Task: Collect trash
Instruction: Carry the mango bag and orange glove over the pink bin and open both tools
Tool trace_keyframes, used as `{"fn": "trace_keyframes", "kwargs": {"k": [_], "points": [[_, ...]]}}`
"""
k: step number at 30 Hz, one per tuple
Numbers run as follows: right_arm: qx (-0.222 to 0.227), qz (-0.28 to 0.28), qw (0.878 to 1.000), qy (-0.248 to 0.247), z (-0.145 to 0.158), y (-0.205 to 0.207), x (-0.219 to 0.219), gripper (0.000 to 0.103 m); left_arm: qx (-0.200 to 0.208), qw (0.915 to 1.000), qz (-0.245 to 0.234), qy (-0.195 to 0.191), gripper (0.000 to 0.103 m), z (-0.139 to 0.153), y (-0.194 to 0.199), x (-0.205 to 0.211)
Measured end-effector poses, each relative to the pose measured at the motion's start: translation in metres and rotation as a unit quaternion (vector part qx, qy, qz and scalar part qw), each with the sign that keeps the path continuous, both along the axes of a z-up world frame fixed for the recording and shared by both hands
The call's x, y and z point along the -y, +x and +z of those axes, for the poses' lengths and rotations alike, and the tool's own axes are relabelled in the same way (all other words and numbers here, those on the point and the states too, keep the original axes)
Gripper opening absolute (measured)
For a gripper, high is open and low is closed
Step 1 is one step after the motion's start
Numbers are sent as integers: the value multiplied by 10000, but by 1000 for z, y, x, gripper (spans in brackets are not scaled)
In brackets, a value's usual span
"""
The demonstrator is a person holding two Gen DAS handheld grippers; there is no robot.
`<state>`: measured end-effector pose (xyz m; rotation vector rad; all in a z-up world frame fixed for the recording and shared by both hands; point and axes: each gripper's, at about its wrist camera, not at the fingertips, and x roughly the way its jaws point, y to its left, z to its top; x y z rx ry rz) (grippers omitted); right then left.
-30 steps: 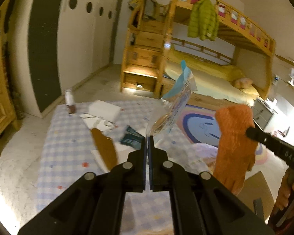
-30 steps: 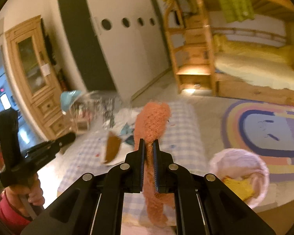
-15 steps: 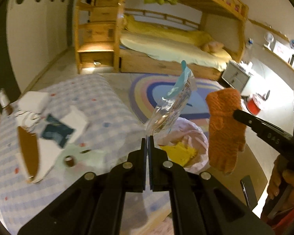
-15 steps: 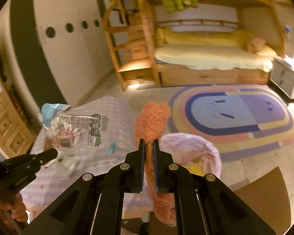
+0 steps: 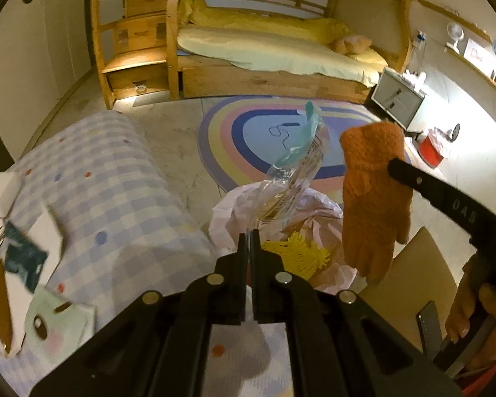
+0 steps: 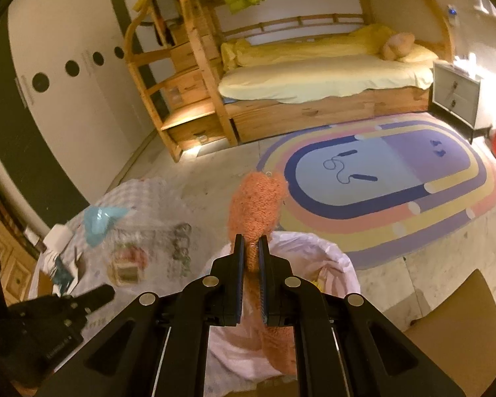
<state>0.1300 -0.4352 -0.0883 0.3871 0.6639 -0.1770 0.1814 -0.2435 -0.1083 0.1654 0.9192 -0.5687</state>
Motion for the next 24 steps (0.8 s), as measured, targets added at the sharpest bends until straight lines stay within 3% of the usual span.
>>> {"fn": "trace_keyframes", "kwargs": {"k": [4,6,9,12,24], "points": [[-167,-63,9995,268,-12,11,16,13,-72,9999,-102,84,6,-9,5,12],[-176,-133,9993,290,-13,10,19,16,-57,9998,-173,94,32,-8,4,15],[-121,-198,9993,284,-10,2,19,27,37,9997,-240,67,45,-6,-1,14],[-154,-187,9993,297,-5,-8,14,27,82,9998,-190,58,55,0,-3,10],[-300,621,9976,66,12,-42,-46,27,938,9945,440,140,62,46,-43,-65]]}}
